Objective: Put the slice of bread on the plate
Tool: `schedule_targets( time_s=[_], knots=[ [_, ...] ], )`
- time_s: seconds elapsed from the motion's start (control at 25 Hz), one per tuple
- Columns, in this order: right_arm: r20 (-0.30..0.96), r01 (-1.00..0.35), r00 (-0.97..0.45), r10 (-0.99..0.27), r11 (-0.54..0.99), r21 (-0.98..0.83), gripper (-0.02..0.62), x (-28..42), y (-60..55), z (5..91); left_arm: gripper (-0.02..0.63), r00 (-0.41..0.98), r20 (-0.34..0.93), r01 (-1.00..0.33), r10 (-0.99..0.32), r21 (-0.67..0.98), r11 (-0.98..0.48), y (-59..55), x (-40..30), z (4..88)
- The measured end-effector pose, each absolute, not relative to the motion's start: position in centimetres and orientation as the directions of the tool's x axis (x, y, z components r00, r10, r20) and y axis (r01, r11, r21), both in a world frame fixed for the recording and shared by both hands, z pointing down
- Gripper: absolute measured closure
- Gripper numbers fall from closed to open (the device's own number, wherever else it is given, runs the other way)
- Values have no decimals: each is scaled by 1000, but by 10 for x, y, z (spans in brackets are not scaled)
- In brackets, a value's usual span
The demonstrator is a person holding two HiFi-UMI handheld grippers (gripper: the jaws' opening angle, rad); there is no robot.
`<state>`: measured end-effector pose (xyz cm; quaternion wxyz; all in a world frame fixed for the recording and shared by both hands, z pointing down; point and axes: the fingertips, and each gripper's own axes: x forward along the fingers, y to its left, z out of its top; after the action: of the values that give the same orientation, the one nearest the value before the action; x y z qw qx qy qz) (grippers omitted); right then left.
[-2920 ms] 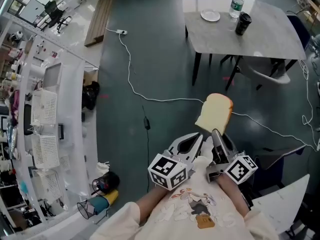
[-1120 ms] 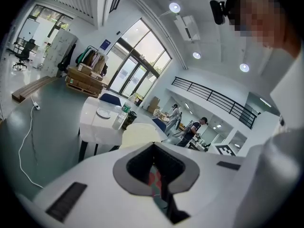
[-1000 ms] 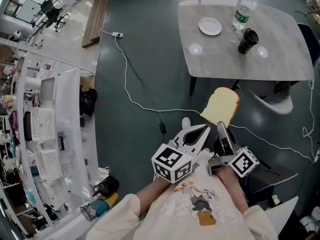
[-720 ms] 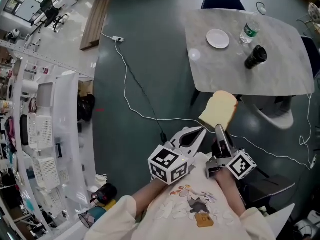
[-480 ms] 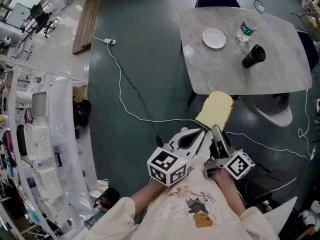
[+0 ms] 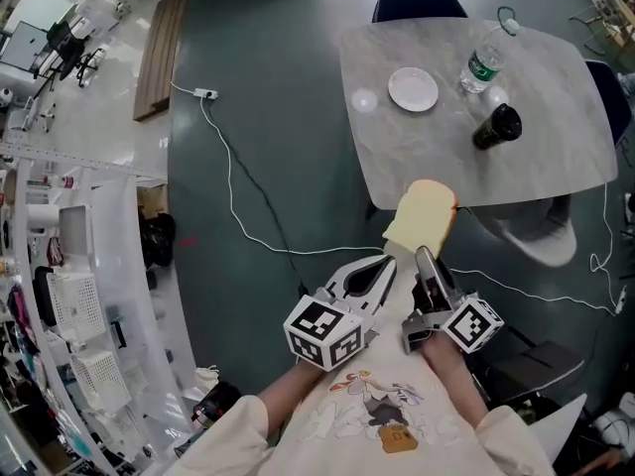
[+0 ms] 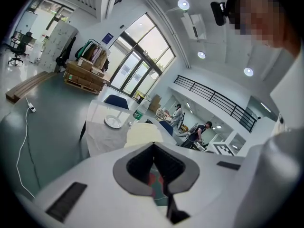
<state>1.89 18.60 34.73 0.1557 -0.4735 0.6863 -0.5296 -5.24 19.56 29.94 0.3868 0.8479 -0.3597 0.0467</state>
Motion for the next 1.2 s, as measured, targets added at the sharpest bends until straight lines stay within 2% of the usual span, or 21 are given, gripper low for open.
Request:
schedule_targets(
  time_s=[0.36, 0.64, 0.92, 1.2],
  knots=[
    [311, -501, -554, -773, 11, -866, 506, 55, 73, 346, 597, 693, 408, -692, -594, 609, -389, 84, -12, 303],
    [309, -458, -612, -728, 8, -889, 506, 86, -3, 356, 597, 622, 453, -755, -638, 564, -335, 7, 22, 300],
    [314, -449, -661, -682, 24, -893, 506, 111, -51, 370, 597, 534, 502, -815, -680, 518, -258, -31, 44, 301],
    [325, -436, -700, -636, 21, -900, 506, 104, -76, 383, 597, 456, 553, -859, -698, 479, -182, -57, 36, 320]
  ],
)
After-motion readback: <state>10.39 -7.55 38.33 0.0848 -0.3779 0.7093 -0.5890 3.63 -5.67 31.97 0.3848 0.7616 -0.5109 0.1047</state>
